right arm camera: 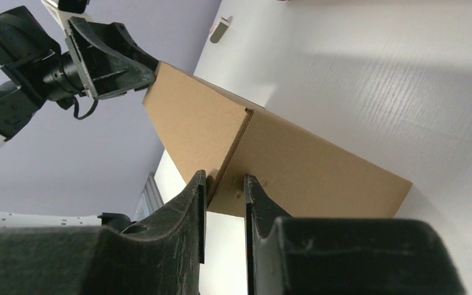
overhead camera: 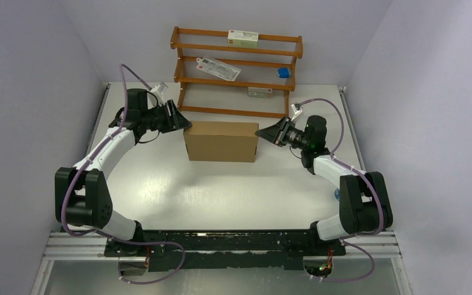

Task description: Fold the paper box

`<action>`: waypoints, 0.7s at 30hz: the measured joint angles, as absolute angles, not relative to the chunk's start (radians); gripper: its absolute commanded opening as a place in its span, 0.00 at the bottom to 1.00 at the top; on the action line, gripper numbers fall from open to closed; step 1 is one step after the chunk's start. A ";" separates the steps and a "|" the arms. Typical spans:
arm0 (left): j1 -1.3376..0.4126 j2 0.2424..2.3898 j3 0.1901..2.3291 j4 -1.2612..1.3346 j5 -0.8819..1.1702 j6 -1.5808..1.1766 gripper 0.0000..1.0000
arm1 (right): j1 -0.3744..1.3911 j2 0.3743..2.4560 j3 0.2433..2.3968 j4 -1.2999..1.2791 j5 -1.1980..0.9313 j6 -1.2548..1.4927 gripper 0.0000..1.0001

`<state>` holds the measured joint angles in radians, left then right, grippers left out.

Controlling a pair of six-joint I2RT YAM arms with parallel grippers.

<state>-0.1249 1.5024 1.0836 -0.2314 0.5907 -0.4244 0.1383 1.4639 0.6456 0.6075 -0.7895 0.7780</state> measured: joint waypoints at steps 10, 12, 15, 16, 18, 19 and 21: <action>-0.125 1.500 1.072 -0.214 0.613 -0.415 0.49 | 0.149 1.425 0.672 0.488 -0.768 0.733 0.06; -0.125 1.497 1.072 -0.213 0.611 -0.414 0.51 | 0.151 1.403 0.673 0.457 -0.758 0.720 0.10; -0.125 1.490 1.072 -0.219 0.604 -0.407 0.57 | 0.155 1.375 0.694 0.372 -0.747 0.684 0.16; -0.126 1.488 1.073 -0.226 0.597 -0.405 0.59 | 0.156 1.371 0.704 0.348 -0.744 0.673 0.17; -0.126 1.485 1.075 -0.239 0.586 -0.403 0.63 | 0.157 1.369 0.730 0.301 -0.740 0.656 0.20; -0.126 1.483 1.080 -0.252 0.578 -0.400 0.64 | 0.157 1.369 0.741 0.286 -0.738 0.649 0.23; -0.127 1.478 1.092 -0.282 0.557 -0.391 0.69 | 0.157 1.369 0.764 0.251 -0.736 0.637 0.30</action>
